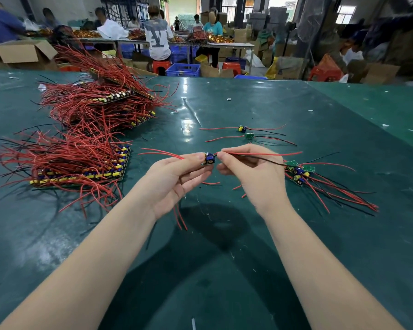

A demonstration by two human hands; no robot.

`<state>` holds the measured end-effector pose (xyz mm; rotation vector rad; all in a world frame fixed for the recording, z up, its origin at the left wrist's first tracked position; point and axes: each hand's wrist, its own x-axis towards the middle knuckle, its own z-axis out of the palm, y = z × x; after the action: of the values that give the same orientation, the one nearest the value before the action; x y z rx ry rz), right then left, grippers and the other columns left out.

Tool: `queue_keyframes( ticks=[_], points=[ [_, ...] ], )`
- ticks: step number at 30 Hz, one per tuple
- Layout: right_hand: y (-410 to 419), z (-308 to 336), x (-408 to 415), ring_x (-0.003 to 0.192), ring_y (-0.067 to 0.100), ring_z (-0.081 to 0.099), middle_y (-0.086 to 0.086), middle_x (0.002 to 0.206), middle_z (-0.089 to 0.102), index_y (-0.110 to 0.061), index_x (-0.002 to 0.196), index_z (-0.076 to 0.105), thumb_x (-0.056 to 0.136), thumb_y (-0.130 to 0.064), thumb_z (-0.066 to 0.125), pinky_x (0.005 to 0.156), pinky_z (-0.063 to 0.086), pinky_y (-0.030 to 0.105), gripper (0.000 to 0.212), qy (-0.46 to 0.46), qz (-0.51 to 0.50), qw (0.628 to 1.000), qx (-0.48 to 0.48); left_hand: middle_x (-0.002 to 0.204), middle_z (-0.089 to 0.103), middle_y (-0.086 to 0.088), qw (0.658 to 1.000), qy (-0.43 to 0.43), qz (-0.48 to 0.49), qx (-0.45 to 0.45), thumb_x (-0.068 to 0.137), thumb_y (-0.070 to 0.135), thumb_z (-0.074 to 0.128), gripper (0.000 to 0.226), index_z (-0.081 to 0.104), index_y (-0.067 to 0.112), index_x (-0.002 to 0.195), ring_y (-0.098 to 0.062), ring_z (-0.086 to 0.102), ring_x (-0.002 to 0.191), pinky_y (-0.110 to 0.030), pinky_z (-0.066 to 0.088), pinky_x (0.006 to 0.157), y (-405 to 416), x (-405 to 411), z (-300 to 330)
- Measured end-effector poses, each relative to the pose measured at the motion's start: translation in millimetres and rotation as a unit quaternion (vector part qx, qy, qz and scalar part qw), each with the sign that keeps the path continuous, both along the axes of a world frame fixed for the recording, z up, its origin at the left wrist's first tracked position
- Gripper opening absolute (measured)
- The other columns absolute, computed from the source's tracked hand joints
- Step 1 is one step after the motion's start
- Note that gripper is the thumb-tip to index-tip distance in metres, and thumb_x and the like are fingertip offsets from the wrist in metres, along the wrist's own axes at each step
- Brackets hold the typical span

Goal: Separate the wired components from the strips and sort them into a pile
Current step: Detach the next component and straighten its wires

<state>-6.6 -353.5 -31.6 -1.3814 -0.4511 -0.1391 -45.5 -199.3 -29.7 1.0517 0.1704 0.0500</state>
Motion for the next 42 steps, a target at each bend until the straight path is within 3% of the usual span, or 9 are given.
queue_keyframes(
  ticks=[4, 12, 23, 31, 39, 42],
  points=[
    [1.5, -1.0, 1.2, 0.062, 0.017, 0.070, 0.006, 0.064, 0.071, -0.003, 0.079, 0.071, 0.081, 0.005, 0.071, 0.063, 0.056, 0.023, 0.008, 0.034, 0.003, 0.999, 0.034, 0.083, 0.075, -0.010, 1.000, -0.016, 0.011, 0.011, 0.083, 0.004, 0.064, 0.013, 0.067, -0.002, 0.094, -0.016, 0.073, 0.077, -0.020, 0.057, 0.067, -3.7, -1.4, -0.5],
    [-0.4, 1.0, 6.2, 0.072, 0.020, 0.072, 0.009, 0.083, 0.075, -0.005, 0.084, 0.071, 0.087, 0.000, 0.065, 0.067, 0.057, 0.025, 0.008, 0.165, 0.096, 0.975, 0.109, 0.089, 0.075, -0.012, 0.997, -0.057, 0.048, 0.005, 0.085, 0.000, 0.063, 0.013, 0.067, -0.002, 0.098, -0.017, 0.072, 0.082, -0.021, 0.056, 0.071, -6.8, -1.1, -3.6],
    [0.0, 0.7, 5.4, 0.067, 0.019, 0.071, 0.009, 0.073, 0.072, -0.001, 0.083, 0.070, 0.086, 0.003, 0.065, 0.064, 0.056, 0.023, 0.007, 0.159, 0.043, 0.982, 0.090, 0.086, 0.074, -0.012, 0.993, -0.104, 0.050, 0.040, 0.068, 0.009, 0.071, 0.027, 0.068, -0.001, 0.092, -0.021, 0.072, 0.079, -0.024, 0.057, 0.074, -6.3, 0.8, -6.0],
    [-0.9, 6.1, 0.0, 0.065, 0.018, 0.072, 0.004, 0.076, 0.074, -0.006, 0.082, 0.071, 0.084, -0.002, 0.070, 0.056, 0.054, 0.020, 0.005, 0.194, 0.049, 0.977, 0.072, 0.086, 0.075, -0.012, 0.991, -0.097, 0.062, 0.065, 0.084, -0.002, 0.063, 0.011, 0.067, -0.002, 0.094, -0.020, 0.072, 0.080, -0.023, 0.057, 0.072, -4.7, 1.1, -7.9],
    [-1.9, 8.2, -0.8, 0.063, 0.013, 0.071, 0.001, 0.073, 0.073, -0.008, 0.082, 0.071, 0.080, -0.003, 0.074, 0.047, 0.047, 0.016, 0.006, 0.206, 0.015, 0.977, 0.056, 0.088, 0.074, -0.014, 0.983, -0.128, 0.073, 0.110, 0.066, 0.012, 0.074, 0.028, 0.070, 0.004, 0.092, -0.024, 0.072, 0.083, -0.028, 0.057, 0.079, -7.3, -1.5, -6.7],
    [-1.7, 7.7, -0.8, 0.060, 0.012, 0.070, 0.001, 0.070, 0.072, -0.008, 0.082, 0.071, 0.079, -0.002, 0.074, 0.047, 0.047, 0.016, 0.007, 0.216, 0.010, 0.974, 0.068, 0.091, 0.074, -0.015, 0.976, -0.142, 0.082, 0.140, 0.070, 0.012, 0.076, 0.021, 0.073, 0.009, 0.091, -0.025, 0.072, 0.085, -0.029, 0.056, 0.081, -8.4, -1.2, -9.7]
  ],
)
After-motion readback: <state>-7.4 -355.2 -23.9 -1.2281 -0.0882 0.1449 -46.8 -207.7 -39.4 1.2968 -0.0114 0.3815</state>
